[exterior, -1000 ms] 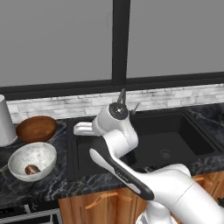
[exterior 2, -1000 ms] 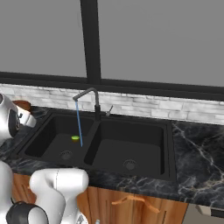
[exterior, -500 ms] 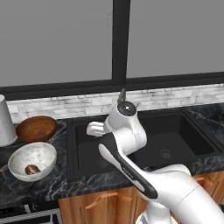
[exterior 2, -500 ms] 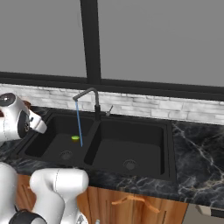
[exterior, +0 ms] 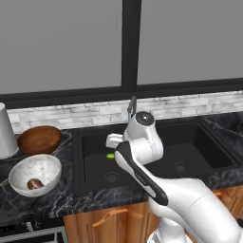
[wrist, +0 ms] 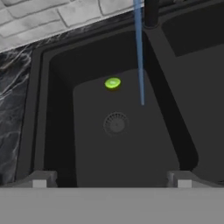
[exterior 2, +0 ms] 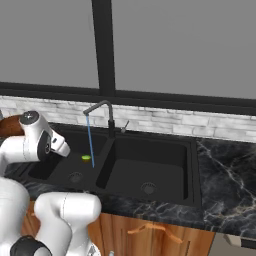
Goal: Pick the mushrooms from the sink and place them in one bowl. Place the kiwi in the other bowl. Then turn off the sink faucet.
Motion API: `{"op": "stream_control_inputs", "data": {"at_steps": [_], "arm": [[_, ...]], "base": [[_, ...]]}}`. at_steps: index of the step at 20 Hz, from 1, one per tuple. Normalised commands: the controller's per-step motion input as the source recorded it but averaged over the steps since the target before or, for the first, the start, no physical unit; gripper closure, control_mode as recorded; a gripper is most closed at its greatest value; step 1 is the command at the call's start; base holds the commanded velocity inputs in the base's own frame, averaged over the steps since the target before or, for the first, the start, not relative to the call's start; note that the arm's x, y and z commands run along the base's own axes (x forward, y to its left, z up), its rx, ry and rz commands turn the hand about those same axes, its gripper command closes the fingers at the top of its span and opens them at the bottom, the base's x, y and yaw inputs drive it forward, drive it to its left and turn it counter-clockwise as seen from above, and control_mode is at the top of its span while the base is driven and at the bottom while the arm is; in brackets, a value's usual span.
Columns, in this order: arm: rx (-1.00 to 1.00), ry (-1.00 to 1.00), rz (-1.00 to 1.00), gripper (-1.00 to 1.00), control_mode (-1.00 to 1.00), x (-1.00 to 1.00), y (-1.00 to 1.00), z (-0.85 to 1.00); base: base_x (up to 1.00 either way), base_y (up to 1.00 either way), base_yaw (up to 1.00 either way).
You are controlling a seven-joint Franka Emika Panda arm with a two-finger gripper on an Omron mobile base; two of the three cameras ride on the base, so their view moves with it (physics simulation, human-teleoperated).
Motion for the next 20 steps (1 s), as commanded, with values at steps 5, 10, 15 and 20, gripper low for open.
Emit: {"op": "stream_control_inputs", "data": {"at_steps": [5, 10, 15, 20], "arm": [[-0.09, 0.0, -0.05, -1.0, -1.0, 0.44, -0.21, -0.48], [-0.04, 0.06, -0.01, -1.0, -1.0, 0.65, -0.04, -0.35], [-0.05, 0.07, 0.0, -1.0, -1.0, 0.61, 0.0, -0.38], [-0.09, 0.08, 0.0, -1.0, -1.0, 0.33, 0.05, -0.21]], "base": [[0.0, 0.0, 0.0], [0.0, 0.0, 0.0], [0.0, 0.0, 0.0], [0.0, 0.0, 0.0]]}}
